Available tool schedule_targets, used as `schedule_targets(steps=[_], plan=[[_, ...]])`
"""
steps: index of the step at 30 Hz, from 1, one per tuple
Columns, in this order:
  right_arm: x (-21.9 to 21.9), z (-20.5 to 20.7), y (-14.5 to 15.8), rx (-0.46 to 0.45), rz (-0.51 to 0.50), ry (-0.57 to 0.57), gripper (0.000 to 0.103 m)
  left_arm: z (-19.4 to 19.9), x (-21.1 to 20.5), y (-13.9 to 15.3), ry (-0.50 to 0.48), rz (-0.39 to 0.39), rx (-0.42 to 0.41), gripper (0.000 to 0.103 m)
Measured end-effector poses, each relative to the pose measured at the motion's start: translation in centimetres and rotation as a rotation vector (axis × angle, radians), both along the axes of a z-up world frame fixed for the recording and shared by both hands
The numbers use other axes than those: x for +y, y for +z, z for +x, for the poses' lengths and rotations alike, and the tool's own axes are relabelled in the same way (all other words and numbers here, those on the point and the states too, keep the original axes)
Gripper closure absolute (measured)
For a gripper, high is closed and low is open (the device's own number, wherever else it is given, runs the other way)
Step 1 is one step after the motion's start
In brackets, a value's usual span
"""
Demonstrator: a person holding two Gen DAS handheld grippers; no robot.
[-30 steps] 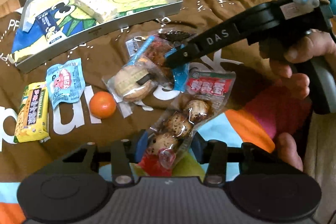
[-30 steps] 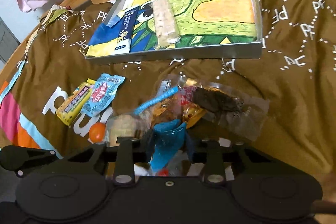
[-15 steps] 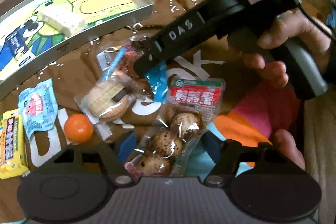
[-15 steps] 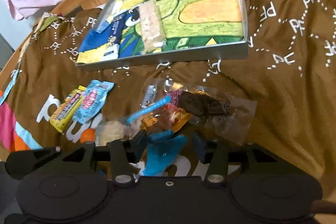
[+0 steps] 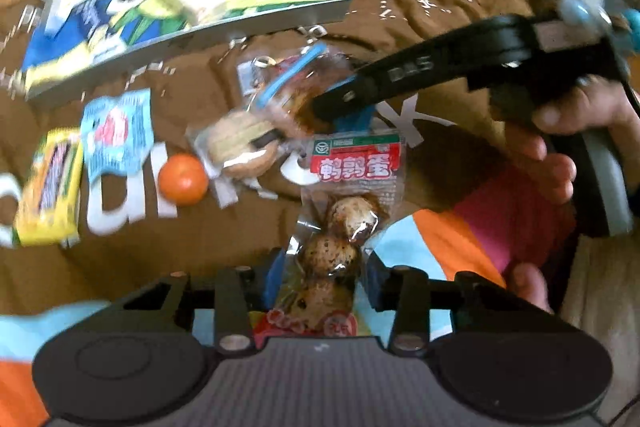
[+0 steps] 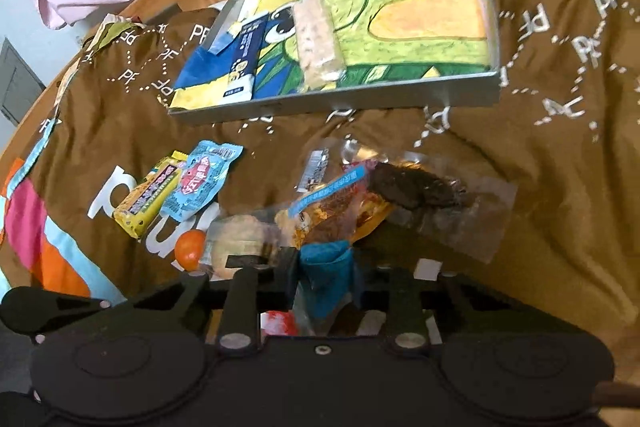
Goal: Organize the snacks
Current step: 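Grasp the quail egg pack with left tool while right tool grasps a blue-wrapped snack, then carry both packs over the metal tray and lower them inside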
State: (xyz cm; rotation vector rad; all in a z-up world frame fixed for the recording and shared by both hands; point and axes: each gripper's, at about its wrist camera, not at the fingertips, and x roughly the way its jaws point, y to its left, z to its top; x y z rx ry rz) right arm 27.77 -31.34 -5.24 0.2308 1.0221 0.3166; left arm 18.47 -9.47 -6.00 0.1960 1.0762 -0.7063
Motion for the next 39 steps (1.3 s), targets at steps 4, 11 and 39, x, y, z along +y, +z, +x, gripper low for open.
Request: schedule_targets(steps=[4, 11, 39], plan=[[-0.7, -1.0, 1.3, -0.053, -0.004, -0.031, 0.076, 0.0, 0.7, 0.2, 0.049, -0.052, 0.035, 0.058], [-1.4, -1.3, 2.2, -0.096, 0.001, -0.062, 0.076, -0.6, 1.2, 0.6, 0.106, -0.109, 0.075, 0.059], [-1.9, -2.9, 5.6, -0.309, -0.019, -0.123, 0.076, -0.4, 2.8, 3.4, 0.339, -0.278, -0.026, 0.059]])
